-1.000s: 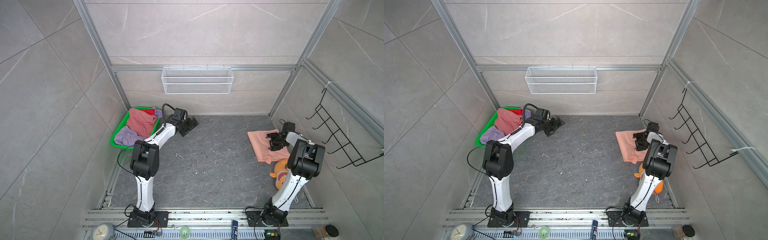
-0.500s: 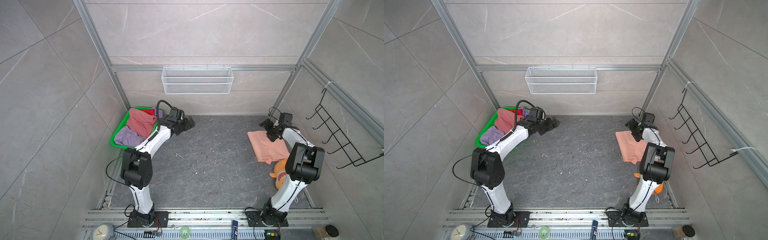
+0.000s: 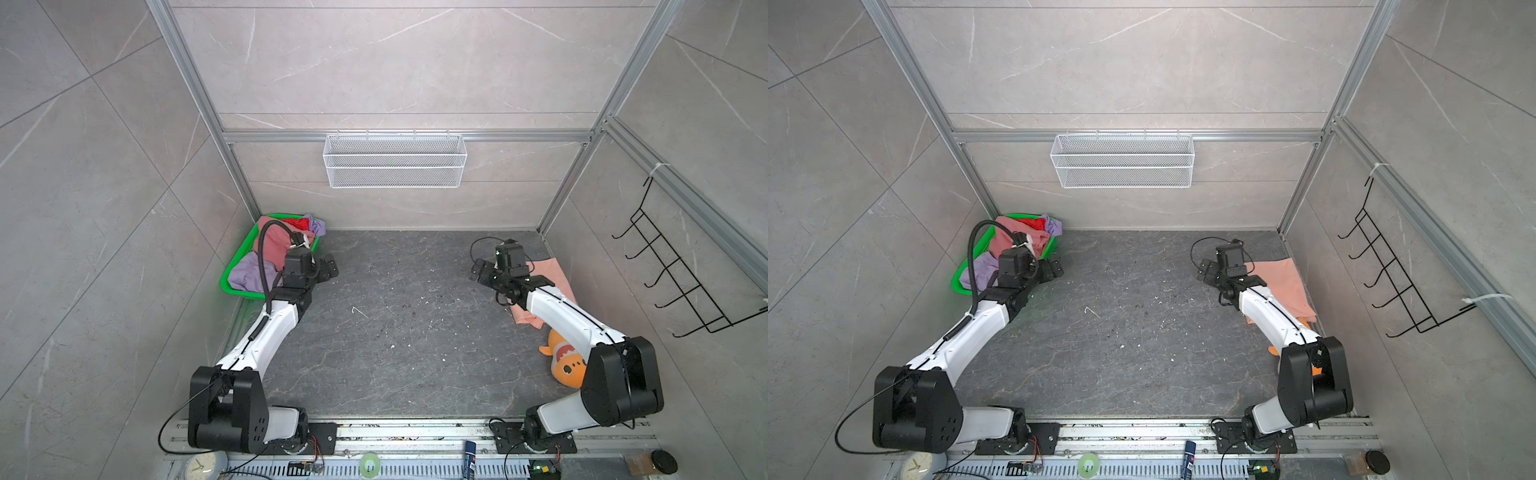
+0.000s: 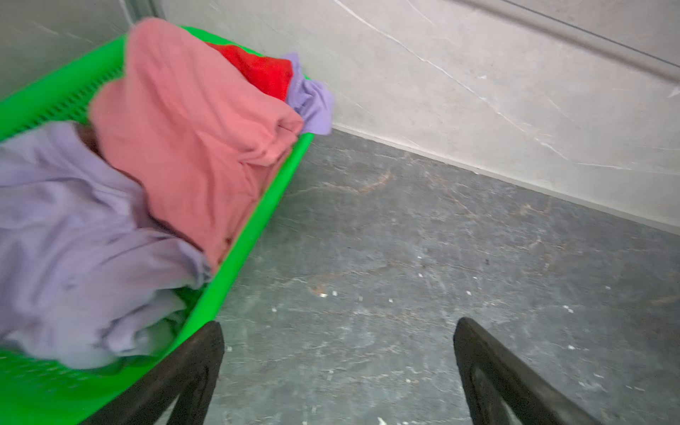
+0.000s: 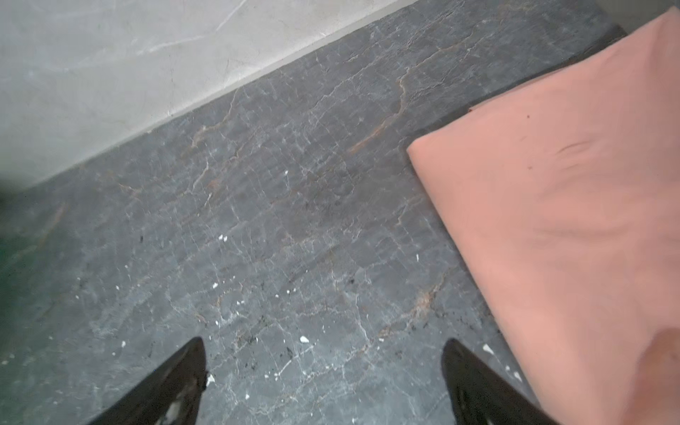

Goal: Fold and stack the t-shirts

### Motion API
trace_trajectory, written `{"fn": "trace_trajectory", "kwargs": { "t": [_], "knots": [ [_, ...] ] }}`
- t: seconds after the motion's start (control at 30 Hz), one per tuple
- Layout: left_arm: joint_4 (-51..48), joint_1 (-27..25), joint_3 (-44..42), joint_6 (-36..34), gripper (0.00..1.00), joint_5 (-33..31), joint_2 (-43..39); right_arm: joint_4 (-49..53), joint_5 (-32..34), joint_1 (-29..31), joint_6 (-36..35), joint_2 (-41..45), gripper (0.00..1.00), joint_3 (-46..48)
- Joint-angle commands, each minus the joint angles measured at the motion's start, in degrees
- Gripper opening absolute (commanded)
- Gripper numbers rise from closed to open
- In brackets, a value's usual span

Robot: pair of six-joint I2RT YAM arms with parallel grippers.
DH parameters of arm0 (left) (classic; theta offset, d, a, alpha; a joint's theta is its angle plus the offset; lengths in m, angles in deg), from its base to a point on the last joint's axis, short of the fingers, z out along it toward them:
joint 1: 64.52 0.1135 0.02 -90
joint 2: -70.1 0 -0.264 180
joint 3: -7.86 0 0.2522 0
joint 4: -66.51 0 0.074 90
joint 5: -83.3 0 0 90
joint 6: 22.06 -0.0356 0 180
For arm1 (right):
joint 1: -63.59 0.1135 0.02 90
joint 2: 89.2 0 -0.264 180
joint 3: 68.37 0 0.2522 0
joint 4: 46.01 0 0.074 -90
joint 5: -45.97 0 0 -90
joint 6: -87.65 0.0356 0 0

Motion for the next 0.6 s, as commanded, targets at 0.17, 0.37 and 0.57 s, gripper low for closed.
{"fn": "trace_trajectory", "kwargs": {
  "t": [0.17, 0.37, 0.57],
  "knots": [
    [22.1, 10.3, -18.3, -6.6, 1.0, 1.5, -5.3, 5.2, 22.8, 13.0, 7.4, 6.8, 1.0, 4.8],
    [25.3, 10.9, -23.0, -8.8, 1.0, 0.8, -2.7, 7.5, 28.7, 15.6, 11.7, 10.4, 1.0, 7.0],
    [32.9, 10.9, -28.4, -10.5, 1.0, -0.7, -0.5, 8.5, 31.8, 15.6, 11.5, 11.9, 1.0, 7.6]
  ]
}}
